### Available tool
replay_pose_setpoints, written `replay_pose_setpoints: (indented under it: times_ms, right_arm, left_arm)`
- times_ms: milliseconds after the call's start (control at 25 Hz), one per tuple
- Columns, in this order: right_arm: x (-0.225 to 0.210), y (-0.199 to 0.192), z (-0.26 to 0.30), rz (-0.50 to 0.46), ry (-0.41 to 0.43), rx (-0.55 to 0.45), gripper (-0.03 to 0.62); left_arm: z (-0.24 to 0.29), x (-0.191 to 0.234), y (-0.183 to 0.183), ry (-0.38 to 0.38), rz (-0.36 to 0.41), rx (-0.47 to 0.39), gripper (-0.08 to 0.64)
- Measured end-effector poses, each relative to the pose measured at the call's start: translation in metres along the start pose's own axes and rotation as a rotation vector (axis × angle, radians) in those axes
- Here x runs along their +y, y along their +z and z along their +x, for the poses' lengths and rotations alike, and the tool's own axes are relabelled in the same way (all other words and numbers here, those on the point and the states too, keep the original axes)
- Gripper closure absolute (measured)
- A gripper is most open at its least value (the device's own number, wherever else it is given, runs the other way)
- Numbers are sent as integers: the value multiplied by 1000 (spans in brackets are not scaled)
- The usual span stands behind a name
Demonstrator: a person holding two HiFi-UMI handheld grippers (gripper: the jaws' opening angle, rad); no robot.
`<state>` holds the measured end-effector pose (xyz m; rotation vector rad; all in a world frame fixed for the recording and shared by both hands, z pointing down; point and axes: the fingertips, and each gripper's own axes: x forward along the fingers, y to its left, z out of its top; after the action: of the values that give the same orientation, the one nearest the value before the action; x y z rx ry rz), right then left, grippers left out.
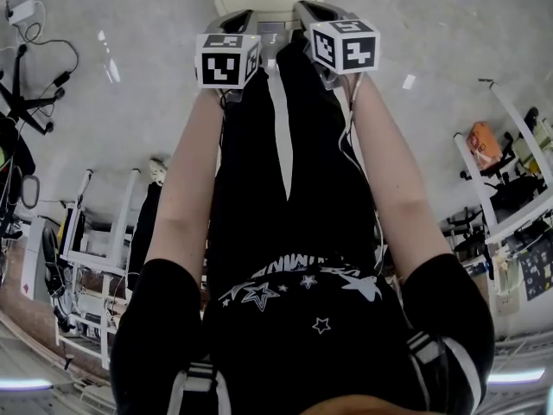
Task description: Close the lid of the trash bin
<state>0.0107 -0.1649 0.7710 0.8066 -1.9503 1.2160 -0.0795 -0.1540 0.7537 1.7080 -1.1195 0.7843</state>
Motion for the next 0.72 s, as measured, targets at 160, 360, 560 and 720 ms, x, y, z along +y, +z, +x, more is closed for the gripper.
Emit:
replay_pose_setpoints:
  times_ms: [160,360,560,720]
  right_arm:
    - [14,10,-9,2,-10,-14,591]
    - [34,28,-32,-3,-31,-60,591]
    - [62,47,-67,11,-64,-130,591]
    - [87,56,-105,21,-81,-186,591]
  left_arm:
    - [-16,-6,14,-26,24,-21,549]
    - [-46,-10,34,-49,64,-55,549]
    - [-91,-20,59,-87,116,-116,549]
    - [-132,-36,78,-120,141,-174,549]
